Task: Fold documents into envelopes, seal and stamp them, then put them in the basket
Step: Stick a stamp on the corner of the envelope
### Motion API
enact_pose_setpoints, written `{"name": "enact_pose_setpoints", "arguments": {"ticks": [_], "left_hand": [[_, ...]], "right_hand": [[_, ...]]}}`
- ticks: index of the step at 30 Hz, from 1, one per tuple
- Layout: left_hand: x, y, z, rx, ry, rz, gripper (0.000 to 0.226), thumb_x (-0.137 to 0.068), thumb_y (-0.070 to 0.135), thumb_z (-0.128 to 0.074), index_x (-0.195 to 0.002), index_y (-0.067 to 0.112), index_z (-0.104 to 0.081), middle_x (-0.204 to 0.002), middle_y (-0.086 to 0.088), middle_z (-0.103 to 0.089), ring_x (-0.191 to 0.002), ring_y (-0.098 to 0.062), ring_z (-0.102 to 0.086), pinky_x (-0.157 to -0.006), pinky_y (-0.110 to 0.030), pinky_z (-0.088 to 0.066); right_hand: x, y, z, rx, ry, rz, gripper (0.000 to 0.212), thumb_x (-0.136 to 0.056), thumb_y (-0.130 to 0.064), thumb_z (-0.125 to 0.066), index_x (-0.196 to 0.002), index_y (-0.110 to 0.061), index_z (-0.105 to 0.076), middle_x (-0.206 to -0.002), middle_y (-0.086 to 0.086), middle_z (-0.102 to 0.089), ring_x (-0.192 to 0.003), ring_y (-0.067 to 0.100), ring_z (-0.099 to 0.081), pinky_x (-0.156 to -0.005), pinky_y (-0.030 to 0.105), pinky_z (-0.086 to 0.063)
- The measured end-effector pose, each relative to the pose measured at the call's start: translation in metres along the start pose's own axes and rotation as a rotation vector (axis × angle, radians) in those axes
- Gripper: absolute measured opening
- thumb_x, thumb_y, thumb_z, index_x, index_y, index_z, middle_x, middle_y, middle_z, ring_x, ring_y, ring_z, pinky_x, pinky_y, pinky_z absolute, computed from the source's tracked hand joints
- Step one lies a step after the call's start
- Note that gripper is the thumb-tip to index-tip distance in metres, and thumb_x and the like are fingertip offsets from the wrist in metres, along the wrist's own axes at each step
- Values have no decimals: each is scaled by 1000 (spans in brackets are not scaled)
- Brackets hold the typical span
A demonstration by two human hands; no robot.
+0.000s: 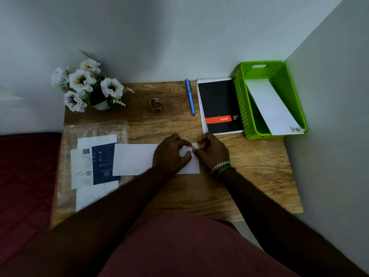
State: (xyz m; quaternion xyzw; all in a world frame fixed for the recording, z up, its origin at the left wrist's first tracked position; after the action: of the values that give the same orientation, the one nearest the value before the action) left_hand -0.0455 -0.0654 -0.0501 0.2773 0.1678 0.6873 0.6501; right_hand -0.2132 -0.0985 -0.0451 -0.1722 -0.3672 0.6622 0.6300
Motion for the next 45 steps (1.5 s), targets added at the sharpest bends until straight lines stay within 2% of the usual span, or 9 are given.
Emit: {"name": "enact_pose_setpoints", "arguments": {"ticks": [4,8,11,13,15,20,30,39,45], "left_hand": [[-2,1,2,11,-30,10,33,-82,46,-75,-111,31,-72,-103,5,-58,-95,-13,-54,-76,-27,-46],[-4,-1,3,14,-46,8,30,-83,47,-74,-109,33,-71,-100,7,-55,-91,-10,-52,-71,-24,-42],[-4,1,6,32,-53,-3,25,-84,46,-74,-106,34,-71,-98,6,-56,-89,-11,-53,-72,-27,-46],[-4,2,9,52,-56,-18,13,-84,43,-75,-92,40,-65,-97,4,-58,-88,-14,-56,-73,-31,-49],[-5,3,11,85,-52,-26,22,-83,39,-76,-83,44,-54,-95,3,-59,-86,-16,-57,-71,-31,-48],[-7,4,10,29,-69,3,34,-80,43,-76,-111,36,-65,-91,11,-49,-83,-9,-51,-68,-27,-41],[-2,8,7,4,-46,-25,37,-84,40,-72,-117,38,-58,-96,11,-48,-90,-11,-53,-69,-27,-41],[-2,3,2,-34,-73,-40,28,-90,44,-66,-117,40,-69,-108,3,-54,-100,-16,-52,-78,-29,-45],[-1,4,4,5,-60,-36,26,-88,42,-69,-114,40,-69,-106,4,-54,-98,-15,-54,-78,-33,-50]], "right_hand": [[2,3,2,-11,-7,-6,26,-76,-22,-78,-91,-31,-59,-77,-11,-63,-73,4,-61,-69,30,-53],[1,0,0,11,7,-6,26,-77,-40,-79,-90,-31,-58,-74,-10,-63,-70,4,-60,-64,26,-49],[0,-3,-1,23,41,-43,29,-74,-40,-81,-86,-29,-57,-71,-8,-63,-68,6,-60,-64,26,-48],[-1,-7,-2,29,73,-75,30,-73,-42,-82,-83,-28,-56,-69,-7,-63,-66,7,-60,-62,25,-46],[-2,-10,-2,43,105,-106,32,-72,-44,-81,-80,-28,-55,-69,-7,-64,-66,9,-61,-60,25,-43],[-1,-8,-6,54,138,-124,27,-76,-41,-78,-79,-27,-55,-66,-7,-62,-65,7,-59,-63,26,-45],[-3,3,-4,-13,158,-64,19,-78,-28,-77,-82,-22,-59,-70,-8,-63,-65,5,-58,-61,22,-43],[-2,3,-1,-29,114,-40,19,-77,-24,-77,-84,-25,-59,-67,-7,-64,-65,5,-60,-62,21,-43],[2,8,1,-16,43,5,31,-68,-20,-82,-86,-27,-58,-70,-8,-62,-65,6,-60,-65,32,-54]]}}
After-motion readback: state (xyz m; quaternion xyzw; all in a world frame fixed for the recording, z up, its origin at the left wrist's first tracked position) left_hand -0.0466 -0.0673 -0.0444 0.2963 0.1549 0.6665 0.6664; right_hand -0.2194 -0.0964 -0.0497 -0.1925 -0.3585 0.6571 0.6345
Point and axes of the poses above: each hand's wrist, its own x-axis away from the middle knuckle, its own z-axis out of the back of the hand, y = z × x, the point moved 3 cm from there along -x, towards the middle knuckle
